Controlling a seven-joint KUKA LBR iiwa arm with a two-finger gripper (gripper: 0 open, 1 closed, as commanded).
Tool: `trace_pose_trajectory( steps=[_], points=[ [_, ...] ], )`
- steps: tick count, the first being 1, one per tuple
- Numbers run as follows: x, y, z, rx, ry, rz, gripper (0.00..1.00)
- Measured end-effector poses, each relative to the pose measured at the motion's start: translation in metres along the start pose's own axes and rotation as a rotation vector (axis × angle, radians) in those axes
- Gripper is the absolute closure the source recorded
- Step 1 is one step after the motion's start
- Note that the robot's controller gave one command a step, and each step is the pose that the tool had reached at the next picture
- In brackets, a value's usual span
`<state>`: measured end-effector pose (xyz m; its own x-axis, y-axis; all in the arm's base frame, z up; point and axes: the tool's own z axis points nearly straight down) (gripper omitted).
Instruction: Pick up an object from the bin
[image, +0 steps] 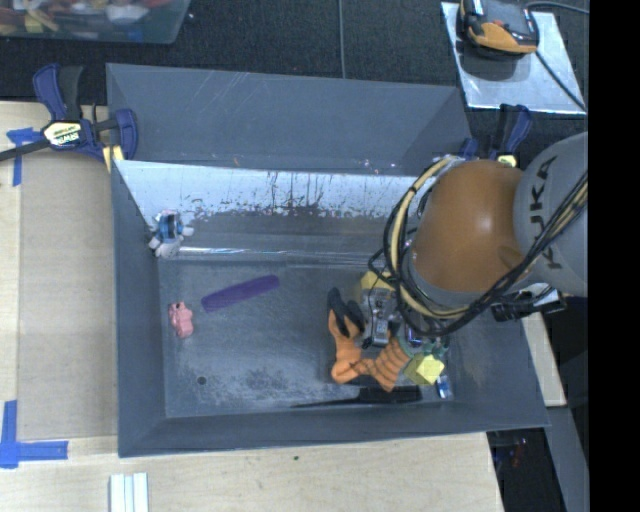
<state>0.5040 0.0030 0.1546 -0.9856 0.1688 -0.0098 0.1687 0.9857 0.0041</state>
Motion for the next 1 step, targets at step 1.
trace_pose_trajectory(
  steps=[1],
  points=[
    [-0.0002, -0.0002, -0.0164, 0.0, 0.0, 0.0, 1.0]
  ],
)
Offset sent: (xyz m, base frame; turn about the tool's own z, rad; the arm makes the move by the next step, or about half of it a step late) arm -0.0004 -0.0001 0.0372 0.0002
